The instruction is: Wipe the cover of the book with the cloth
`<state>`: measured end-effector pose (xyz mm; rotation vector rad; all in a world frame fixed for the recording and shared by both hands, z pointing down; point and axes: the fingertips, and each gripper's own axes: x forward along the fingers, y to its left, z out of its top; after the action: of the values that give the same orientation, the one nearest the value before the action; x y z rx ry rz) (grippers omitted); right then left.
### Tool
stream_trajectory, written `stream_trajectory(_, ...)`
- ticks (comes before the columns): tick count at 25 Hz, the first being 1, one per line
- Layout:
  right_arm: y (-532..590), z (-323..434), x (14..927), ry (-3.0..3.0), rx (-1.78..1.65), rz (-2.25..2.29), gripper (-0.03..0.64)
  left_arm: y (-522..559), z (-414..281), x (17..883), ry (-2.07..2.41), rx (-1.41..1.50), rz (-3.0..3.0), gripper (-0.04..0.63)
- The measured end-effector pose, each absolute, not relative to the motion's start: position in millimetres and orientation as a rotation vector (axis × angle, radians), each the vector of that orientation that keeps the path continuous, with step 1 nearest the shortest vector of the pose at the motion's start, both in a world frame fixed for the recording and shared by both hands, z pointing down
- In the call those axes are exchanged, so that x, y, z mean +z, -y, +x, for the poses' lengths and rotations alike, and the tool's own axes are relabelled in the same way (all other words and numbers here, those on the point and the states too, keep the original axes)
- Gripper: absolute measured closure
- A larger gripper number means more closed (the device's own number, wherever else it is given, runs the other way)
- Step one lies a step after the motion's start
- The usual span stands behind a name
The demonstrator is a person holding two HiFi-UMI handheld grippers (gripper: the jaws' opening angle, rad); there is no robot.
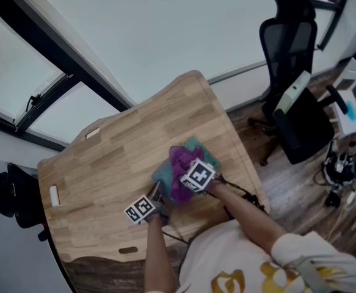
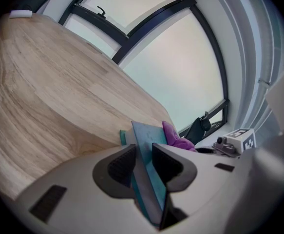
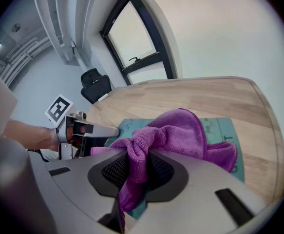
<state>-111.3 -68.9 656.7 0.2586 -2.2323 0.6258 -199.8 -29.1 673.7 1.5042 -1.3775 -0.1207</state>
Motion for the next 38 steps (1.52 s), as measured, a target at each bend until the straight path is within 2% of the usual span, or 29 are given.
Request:
stream_trajectory(18,103.2,-79.8,659.6,2.239,0.647,0.449,0.541,27.8,-200.0,672.1,1.406,-0.123,1.52,0.487)
stream_trajectory(25,100.1,-75.7,632.9,2.41,0.801,0.508,0.541,16.2,-219.3,657.4,1.559,-0.192,1.539,0.488)
stream_trajectory(33,104.7,-63.0,577.8,2.581,0.497,0.71,0.541,-3.9,-239.3,618.2,1.793,-0.101,1.601,0.488)
stream_trajectory(34,104.6,-60.7,569.0,2.597,0.47,0.745,0.541,-3.7,-237.6,609.7,1.806,-0.077,1.627,0.511)
stream_trajectory(35,103.9,-58.4,560.4,2.609,0.441,0.778,0.541,-3.4,-235.4,601.2,1.817,-0.052,1.655,0.585)
stream_trajectory(38,98.5,-49.6,543.6,2.608,0.367,0.871,0.541,-3.6,-228.1,574.3,1.852,0.004,1.738,0.594)
